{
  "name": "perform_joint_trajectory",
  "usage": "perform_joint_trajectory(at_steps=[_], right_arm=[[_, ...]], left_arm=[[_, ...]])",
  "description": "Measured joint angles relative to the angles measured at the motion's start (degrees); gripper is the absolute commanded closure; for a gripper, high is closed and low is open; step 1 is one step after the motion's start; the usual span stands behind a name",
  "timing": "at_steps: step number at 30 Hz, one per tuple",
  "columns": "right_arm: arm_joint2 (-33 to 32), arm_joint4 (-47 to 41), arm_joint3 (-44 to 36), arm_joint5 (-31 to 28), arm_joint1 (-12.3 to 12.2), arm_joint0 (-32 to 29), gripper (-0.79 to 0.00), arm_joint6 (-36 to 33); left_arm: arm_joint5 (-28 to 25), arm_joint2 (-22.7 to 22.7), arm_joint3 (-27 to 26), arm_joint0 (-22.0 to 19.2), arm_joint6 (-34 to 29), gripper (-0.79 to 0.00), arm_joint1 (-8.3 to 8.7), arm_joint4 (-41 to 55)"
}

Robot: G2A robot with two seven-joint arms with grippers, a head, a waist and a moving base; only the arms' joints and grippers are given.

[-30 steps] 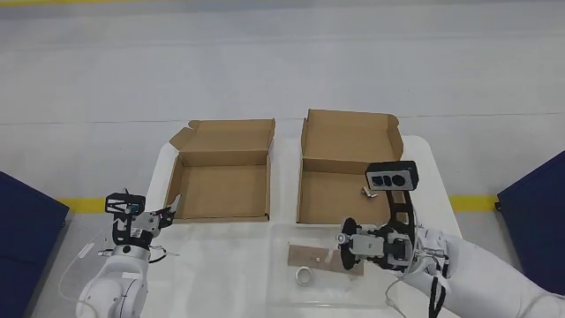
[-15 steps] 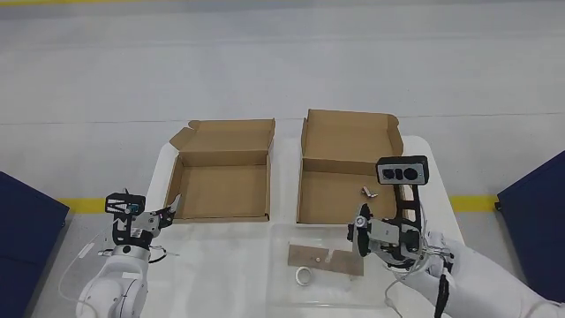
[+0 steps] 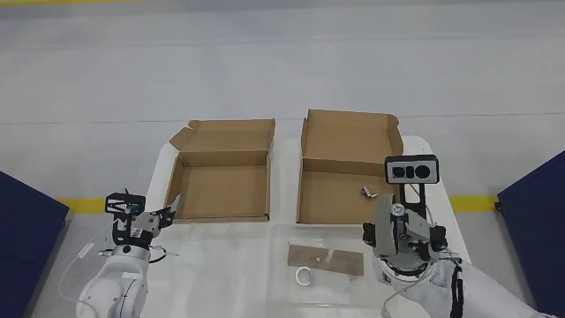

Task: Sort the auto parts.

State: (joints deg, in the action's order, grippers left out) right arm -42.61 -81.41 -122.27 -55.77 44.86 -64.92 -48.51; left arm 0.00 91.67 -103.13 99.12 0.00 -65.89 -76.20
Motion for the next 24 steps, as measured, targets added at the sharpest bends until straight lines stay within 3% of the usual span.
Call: perform_joint_trajectory(at_steps=[13,24], right_arm=[[-5.76,-2.49,0.86,6.24,5.13,-3.79,0.0,-6.24],[-10.75,2.12,3.24,11.5,7.82,-7.18,0.0,-11.49]], left_arm=[[0.0,0.0,0.0,0.0,0.0,-0.785,0.0,0.0],[0.0,0.0,0.0,0.0,0.0,-0.785,0.0,0.0]])
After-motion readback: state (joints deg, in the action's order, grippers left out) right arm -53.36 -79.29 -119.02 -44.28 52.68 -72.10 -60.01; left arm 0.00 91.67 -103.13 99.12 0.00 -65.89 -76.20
